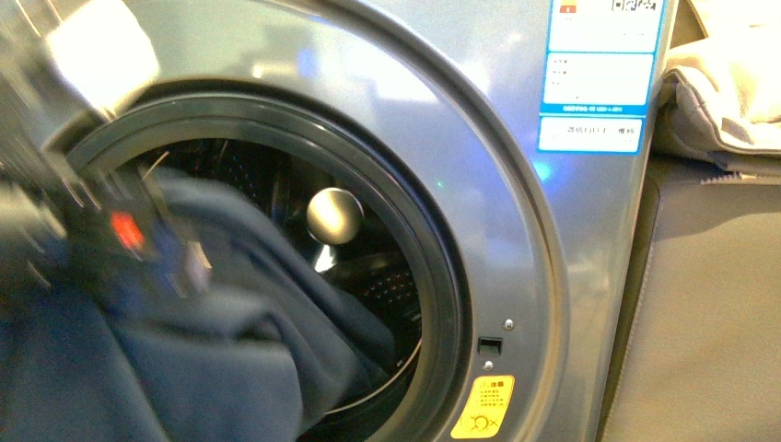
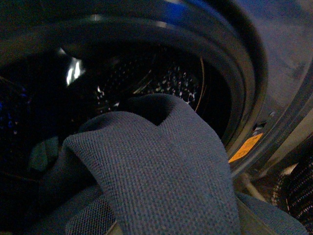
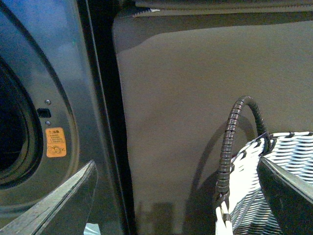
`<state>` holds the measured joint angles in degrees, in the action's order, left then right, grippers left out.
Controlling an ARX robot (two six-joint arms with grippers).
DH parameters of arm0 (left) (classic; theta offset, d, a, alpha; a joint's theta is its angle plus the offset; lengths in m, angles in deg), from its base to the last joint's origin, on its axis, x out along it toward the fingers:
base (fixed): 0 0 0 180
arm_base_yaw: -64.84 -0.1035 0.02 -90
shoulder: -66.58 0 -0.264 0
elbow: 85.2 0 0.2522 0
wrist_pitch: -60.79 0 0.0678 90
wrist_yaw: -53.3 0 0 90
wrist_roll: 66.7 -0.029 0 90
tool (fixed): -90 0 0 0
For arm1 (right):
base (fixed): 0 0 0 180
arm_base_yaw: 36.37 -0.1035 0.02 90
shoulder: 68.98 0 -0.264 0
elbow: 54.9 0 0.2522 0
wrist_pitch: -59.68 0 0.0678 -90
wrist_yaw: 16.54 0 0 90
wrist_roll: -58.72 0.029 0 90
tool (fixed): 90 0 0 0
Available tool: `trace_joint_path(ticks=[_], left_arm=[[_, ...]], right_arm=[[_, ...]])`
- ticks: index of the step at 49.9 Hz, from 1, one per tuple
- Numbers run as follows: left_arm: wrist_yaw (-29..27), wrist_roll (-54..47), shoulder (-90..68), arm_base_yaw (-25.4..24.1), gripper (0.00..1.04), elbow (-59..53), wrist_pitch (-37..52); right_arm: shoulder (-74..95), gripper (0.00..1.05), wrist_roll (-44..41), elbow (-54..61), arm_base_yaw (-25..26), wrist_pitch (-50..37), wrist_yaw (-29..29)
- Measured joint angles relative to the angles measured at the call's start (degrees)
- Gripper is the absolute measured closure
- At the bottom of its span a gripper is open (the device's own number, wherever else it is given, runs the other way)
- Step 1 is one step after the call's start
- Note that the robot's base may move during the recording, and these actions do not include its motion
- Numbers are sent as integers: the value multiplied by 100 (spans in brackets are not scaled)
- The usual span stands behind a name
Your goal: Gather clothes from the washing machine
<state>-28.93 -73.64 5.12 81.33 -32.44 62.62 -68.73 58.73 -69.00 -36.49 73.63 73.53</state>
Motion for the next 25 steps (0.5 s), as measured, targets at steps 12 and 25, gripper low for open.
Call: trace_joint_path(ticks=[12, 25], left_arm=[[0, -240, 706, 313, 92, 566, -297], [-9, -385, 728, 660, 92, 1342, -522]], right_arm=[[0, 8, 0, 0, 0, 0, 0], [0, 8, -2, 0, 0, 0, 0]])
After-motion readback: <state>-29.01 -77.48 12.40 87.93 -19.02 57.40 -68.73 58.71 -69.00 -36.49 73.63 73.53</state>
